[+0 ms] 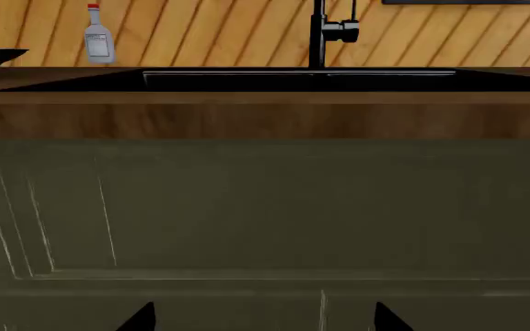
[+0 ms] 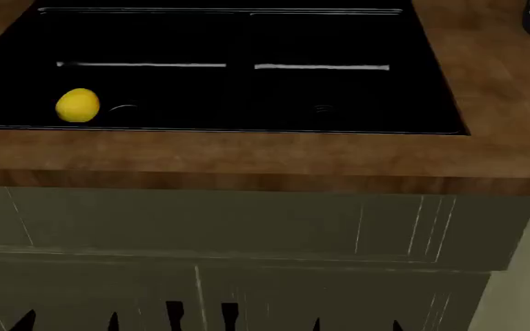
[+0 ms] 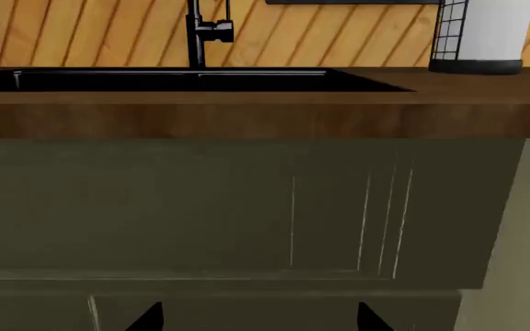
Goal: Pick the lemon from the sink and place it on the plate located on the counter
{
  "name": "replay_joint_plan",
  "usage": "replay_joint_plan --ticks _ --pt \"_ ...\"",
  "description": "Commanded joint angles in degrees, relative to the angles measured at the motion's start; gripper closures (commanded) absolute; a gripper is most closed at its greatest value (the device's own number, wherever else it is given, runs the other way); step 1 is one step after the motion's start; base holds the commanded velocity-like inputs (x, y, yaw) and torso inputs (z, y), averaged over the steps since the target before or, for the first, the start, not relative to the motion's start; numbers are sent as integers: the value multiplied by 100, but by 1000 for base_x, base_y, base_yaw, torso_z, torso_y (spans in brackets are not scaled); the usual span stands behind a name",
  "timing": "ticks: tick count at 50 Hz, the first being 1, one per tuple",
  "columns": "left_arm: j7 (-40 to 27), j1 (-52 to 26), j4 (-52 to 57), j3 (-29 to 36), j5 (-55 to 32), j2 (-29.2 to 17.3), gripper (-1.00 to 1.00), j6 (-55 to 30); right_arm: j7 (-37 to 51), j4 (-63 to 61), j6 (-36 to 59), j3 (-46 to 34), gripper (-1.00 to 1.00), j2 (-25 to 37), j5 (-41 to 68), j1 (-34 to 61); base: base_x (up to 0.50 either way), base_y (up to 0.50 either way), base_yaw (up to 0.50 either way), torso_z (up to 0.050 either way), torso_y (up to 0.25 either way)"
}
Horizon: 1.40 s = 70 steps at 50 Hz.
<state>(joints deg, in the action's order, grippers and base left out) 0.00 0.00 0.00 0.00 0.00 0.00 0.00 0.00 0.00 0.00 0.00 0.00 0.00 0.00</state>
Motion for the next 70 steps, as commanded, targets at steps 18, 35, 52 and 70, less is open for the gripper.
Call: replay_joint_plan --ticks 18,35,52,70 --pt "-278 48 48 324 -487 -308 -100 47 421 -101 24 -420 -100 307 274 -41 0 0 0 0 21" --pt "-353 90 171 465 -727 -461 -100 83 661 -173 161 -521 -100 428 430 -12 0 0 0 0 250" --pt "-545 276 643 663 -539 -667 -100 294 1001 -481 249 -760 -100 584 153 -110 145 382 0 20 234" --pt "-703 365 1091 756 -614 -781 -100 3 1163 -1501 822 -1030 -100 746 8 -357 196 500 0 40 191"
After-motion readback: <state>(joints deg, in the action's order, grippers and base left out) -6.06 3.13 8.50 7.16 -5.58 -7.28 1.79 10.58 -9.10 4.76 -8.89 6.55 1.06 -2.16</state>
